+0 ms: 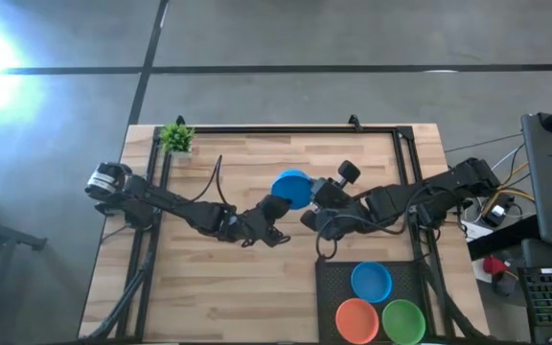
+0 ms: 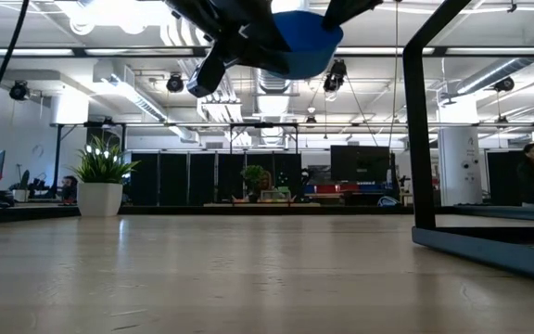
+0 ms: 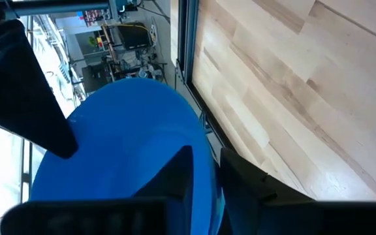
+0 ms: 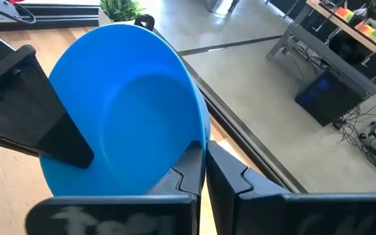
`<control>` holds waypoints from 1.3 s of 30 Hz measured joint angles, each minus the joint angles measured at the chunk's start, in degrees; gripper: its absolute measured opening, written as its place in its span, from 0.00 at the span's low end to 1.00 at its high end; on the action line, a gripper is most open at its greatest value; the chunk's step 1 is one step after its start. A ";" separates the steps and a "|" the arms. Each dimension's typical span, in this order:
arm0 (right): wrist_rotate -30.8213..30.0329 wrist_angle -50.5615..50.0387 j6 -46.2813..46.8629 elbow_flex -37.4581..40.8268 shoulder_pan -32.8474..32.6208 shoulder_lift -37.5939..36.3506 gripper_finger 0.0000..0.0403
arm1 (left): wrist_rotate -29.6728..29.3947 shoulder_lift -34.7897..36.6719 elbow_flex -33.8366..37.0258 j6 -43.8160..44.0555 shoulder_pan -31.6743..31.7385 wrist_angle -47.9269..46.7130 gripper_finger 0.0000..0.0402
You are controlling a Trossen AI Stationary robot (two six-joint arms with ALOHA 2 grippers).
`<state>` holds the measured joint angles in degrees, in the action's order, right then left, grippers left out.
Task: Pick & Place Mini bowls
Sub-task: Stack the blue bowl on the blue bowl on the shelf
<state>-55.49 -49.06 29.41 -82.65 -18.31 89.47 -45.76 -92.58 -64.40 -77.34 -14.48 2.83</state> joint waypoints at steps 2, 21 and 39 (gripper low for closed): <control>0.16 0.00 0.09 0.00 0.31 0.00 0.02 | -0.11 0.02 -0.02 0.04 0.00 0.00 0.18; 0.84 -1.08 0.15 0.00 3.70 -0.02 0.02 | -1.75 0.48 -0.02 10.81 -1.26 -0.23 0.23; 3.35 -16.63 8.11 0.00 3.69 -1.92 0.02 | -8.58 1.01 -0.17 22.31 -7.43 -0.28 0.23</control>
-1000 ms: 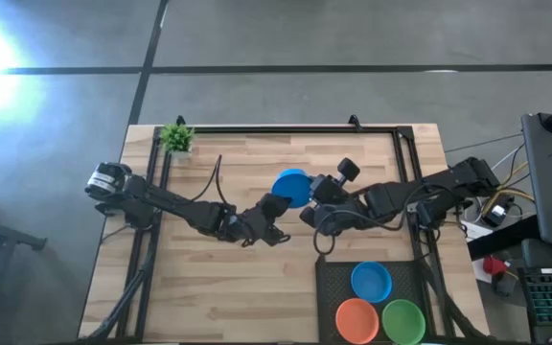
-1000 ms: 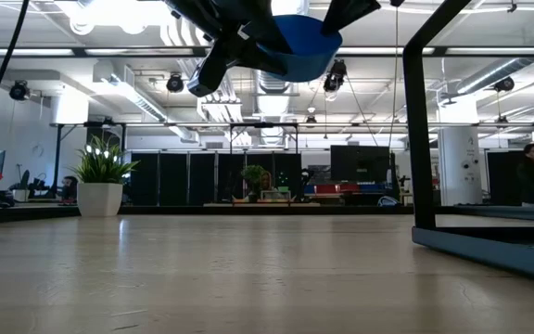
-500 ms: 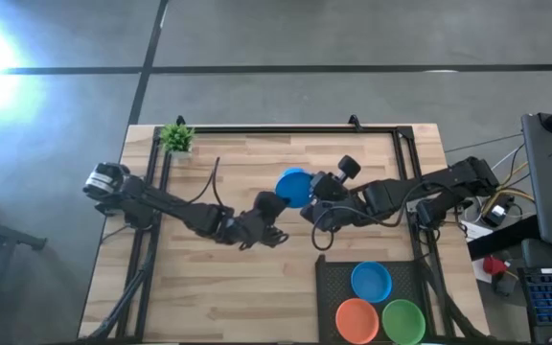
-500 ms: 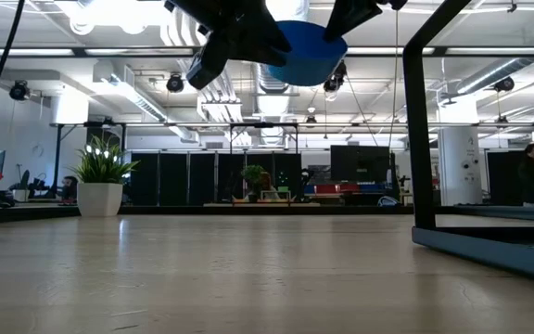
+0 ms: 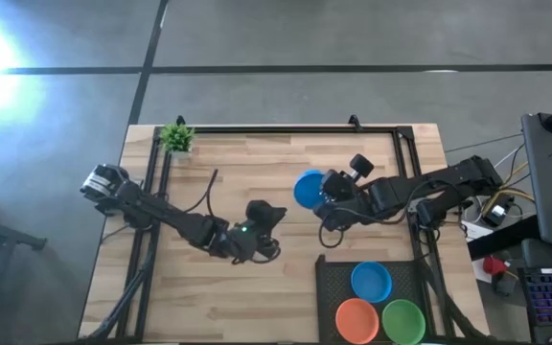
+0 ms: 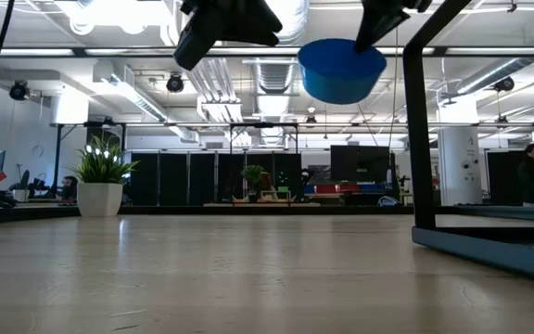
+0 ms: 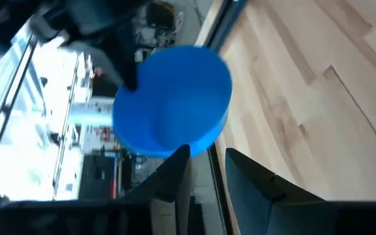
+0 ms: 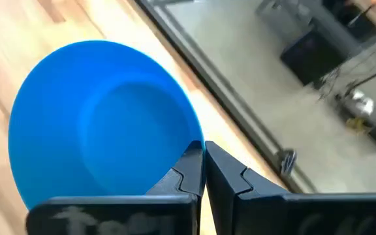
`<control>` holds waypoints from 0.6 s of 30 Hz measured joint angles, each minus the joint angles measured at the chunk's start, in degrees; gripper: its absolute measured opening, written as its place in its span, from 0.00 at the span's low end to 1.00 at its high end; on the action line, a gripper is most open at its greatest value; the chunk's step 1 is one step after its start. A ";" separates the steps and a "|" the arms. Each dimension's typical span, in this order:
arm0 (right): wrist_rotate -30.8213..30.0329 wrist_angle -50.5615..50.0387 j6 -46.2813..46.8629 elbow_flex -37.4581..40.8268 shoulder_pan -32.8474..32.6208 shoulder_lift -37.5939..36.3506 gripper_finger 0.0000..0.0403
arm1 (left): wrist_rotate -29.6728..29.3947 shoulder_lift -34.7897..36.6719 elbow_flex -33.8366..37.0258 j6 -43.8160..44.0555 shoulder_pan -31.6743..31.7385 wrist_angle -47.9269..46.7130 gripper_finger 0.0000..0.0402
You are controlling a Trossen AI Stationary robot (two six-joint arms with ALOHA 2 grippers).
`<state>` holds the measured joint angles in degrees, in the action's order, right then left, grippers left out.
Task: Pick & Place Mini bowls
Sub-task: Stack the blue bowl on the blue bowl on the shelf
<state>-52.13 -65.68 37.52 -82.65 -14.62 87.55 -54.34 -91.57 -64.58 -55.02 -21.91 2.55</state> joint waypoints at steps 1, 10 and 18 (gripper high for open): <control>1.10 -1.00 1.03 0.00 -0.05 -0.40 0.02 | -0.82 0.00 0.00 1.55 -0.22 0.01 0.23; 21.94 -5.89 2.13 0.00 -0.12 -5.25 0.02 | -3.84 1.63 0.07 15.17 -0.24 -2.27 0.23; 39.06 -9.99 2.22 -0.02 -2.34 -8.28 0.02 | 1.53 9.68 0.11 27.97 1.19 -11.37 0.20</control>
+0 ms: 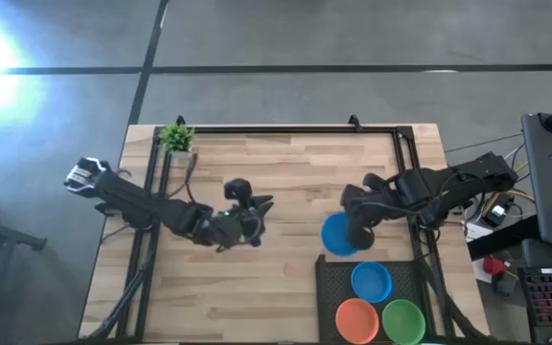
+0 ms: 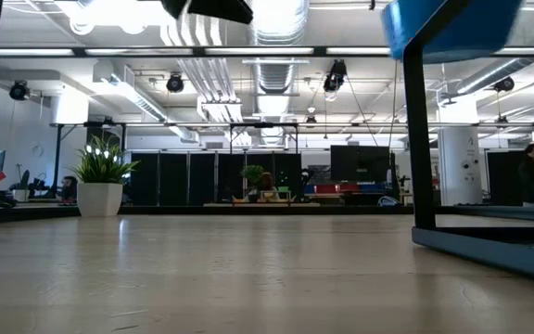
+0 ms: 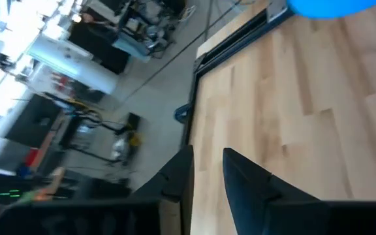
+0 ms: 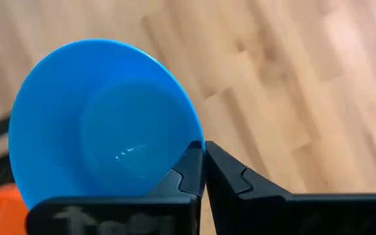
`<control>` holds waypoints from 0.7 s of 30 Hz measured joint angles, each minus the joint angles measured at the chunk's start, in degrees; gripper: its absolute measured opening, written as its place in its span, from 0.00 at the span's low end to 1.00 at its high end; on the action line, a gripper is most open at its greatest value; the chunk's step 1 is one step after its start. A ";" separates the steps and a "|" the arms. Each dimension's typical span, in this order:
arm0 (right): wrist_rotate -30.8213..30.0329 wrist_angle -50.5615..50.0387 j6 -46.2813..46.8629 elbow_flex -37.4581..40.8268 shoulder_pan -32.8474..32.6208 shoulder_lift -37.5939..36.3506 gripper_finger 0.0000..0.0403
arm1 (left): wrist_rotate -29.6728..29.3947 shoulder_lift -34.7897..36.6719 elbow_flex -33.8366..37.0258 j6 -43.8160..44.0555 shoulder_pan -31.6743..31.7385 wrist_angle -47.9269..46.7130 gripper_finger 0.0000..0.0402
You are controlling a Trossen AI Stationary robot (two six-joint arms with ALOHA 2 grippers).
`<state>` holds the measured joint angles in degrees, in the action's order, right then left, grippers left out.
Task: Pick & Place Mini bowls
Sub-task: Stack the blue bowl on the blue bowl on the shelf
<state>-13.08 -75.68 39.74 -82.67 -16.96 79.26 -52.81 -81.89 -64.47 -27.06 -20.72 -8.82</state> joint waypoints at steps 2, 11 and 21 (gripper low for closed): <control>1.46 -1.11 0.91 0.00 -1.54 -0.24 0.02 | 2.48 2.14 0.01 2.03 0.57 -2.02 0.19; 2.63 -3.68 10.87 0.78 -10.90 0.37 0.02 | 13.54 9.44 0.04 9.72 3.73 -8.02 0.10; 4.13 -3.77 27.46 7.24 -21.66 0.33 0.02 | 19.67 11.45 0.09 11.59 4.13 -9.29 0.00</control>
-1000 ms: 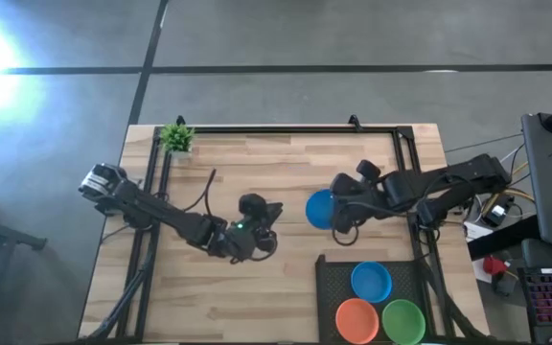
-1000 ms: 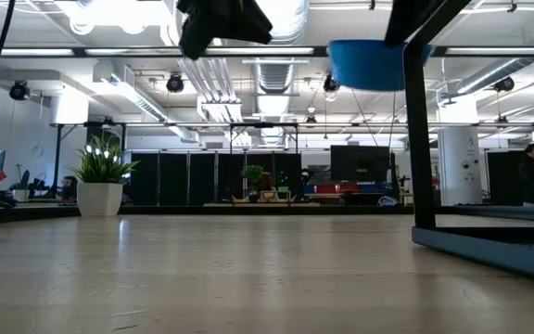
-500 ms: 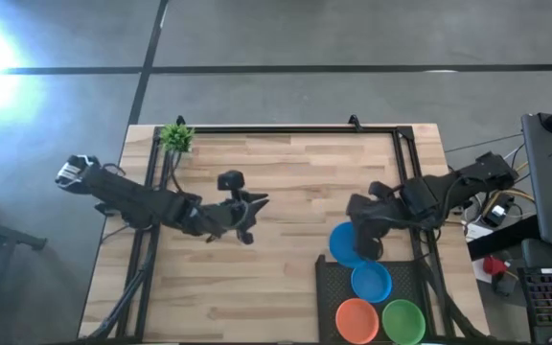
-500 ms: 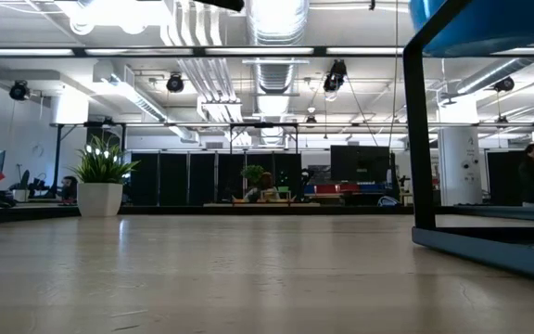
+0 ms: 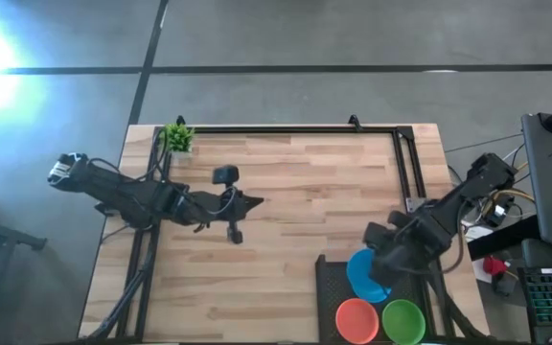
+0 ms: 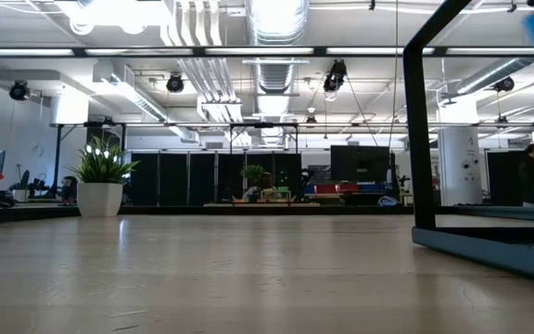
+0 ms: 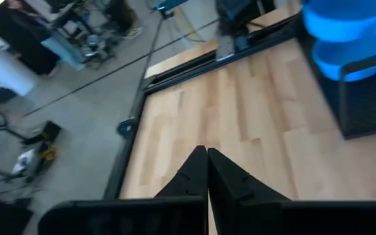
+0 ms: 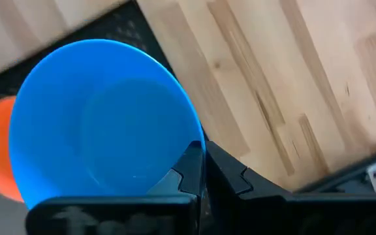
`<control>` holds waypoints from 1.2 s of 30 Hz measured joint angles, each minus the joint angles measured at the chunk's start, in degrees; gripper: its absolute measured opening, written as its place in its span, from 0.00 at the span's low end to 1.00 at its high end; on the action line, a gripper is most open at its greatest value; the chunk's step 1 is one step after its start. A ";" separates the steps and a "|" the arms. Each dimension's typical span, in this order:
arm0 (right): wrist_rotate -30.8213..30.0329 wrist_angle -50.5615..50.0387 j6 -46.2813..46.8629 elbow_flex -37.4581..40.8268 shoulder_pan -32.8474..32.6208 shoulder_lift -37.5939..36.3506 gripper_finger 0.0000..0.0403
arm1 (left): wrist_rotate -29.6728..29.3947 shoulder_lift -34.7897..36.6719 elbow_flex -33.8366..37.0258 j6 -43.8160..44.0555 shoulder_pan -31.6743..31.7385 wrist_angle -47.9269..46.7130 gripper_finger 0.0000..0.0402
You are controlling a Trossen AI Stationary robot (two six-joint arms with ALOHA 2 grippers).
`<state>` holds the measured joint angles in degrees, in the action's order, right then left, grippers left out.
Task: Pick & Place Mini bowls
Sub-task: Stack the blue bowl on the blue bowl on the shelf
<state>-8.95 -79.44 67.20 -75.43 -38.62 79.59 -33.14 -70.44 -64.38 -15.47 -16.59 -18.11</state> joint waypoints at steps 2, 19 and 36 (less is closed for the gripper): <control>0.04 0.08 2.15 1.94 -1.16 0.04 0.02 | 1.64 0.05 0.00 0.08 0.01 0.00 0.00; 3.64 11.68 7.60 15.45 -4.38 0.28 0.02 | 2.14 0.07 0.00 0.27 0.05 0.57 0.00; 4.50 12.79 6.30 14.87 -4.38 0.28 0.10 | 2.07 0.05 0.00 0.66 0.10 0.57 0.00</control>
<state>-4.45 -66.66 73.49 -60.57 -43.00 79.88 -31.07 -70.39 -64.38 -14.81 -16.49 -17.54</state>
